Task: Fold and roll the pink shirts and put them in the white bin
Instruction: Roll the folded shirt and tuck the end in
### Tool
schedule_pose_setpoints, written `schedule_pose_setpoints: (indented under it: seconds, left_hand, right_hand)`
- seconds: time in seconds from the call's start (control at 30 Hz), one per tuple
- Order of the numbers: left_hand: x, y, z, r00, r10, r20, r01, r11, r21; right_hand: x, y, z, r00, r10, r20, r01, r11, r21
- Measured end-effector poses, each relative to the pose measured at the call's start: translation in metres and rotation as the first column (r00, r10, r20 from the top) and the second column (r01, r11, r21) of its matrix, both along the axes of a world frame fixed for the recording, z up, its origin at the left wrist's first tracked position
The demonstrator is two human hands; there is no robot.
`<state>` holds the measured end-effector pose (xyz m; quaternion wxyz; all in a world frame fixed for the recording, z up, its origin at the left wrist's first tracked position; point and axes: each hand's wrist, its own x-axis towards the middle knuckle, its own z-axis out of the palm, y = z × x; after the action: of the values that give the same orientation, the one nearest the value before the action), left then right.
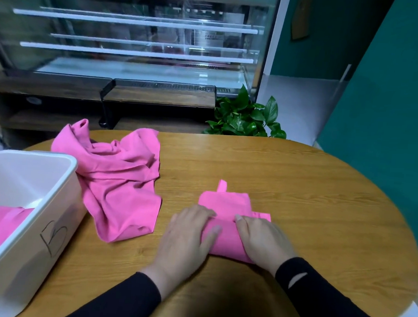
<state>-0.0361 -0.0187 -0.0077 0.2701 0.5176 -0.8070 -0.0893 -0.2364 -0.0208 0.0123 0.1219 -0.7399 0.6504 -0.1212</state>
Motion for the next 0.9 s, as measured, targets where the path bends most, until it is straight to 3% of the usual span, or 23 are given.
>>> schedule_pose_setpoints:
  seconds: [0.07, 0.13, 0.17, 0.23, 0.33, 0.67, 0.73, 0.83, 0.9]
  left_hand:
    - [0.003, 0.007, -0.008, 0.987, -0.085, 0.14, 0.088, 0.996, -0.016]
    - [0.0, 0.003, -0.012, 0.984, -0.049, 0.174, 0.05, 0.999, -0.002]
    - [-0.003, 0.001, -0.014, 0.984, -0.016, 0.176, 0.019, 1.0, -0.016]
    - [-0.01, -0.003, -0.012, 0.99, 0.049, 0.132, -0.042, 0.998, -0.056]
    - [-0.02, -0.004, -0.008, 0.988, 0.151, -0.018, -0.151, 0.988, -0.008]
    - [-0.013, 0.009, -0.008, 0.966, 0.15, -0.212, -0.108, 0.974, 0.197]
    - [-0.006, 0.015, -0.011, 0.988, 0.098, -0.12, -0.084, 0.99, 0.114]
    - [0.01, 0.025, -0.023, 0.995, -0.015, 0.094, 0.02, 0.998, -0.053]
    - [0.016, 0.025, -0.025, 0.986, -0.031, 0.164, 0.044, 0.996, -0.072]
  right_hand:
    - [0.0, -0.005, 0.002, 0.999, 0.034, 0.0, -0.034, 0.995, 0.091]
    - [0.0, -0.007, 0.003, 0.997, 0.067, -0.045, -0.061, 0.991, 0.12]
    - [0.001, -0.005, 0.001, 0.992, 0.076, -0.102, -0.068, 0.994, 0.082]
    - [0.006, 0.003, -0.004, 0.981, -0.01, -0.195, -0.019, 0.989, -0.145]
    - [0.013, 0.026, -0.017, 0.978, -0.109, -0.176, 0.04, 0.934, -0.355]
    - [0.01, 0.027, -0.004, 0.977, -0.002, -0.215, -0.054, 0.965, -0.255]
    - [0.009, 0.027, 0.0, 0.979, 0.037, -0.2, -0.085, 0.968, -0.238]
    - [0.005, 0.02, 0.005, 0.991, 0.08, -0.111, -0.089, 0.993, -0.076]
    - [0.006, 0.014, 0.011, 0.99, 0.093, -0.107, -0.092, 0.996, 0.022]
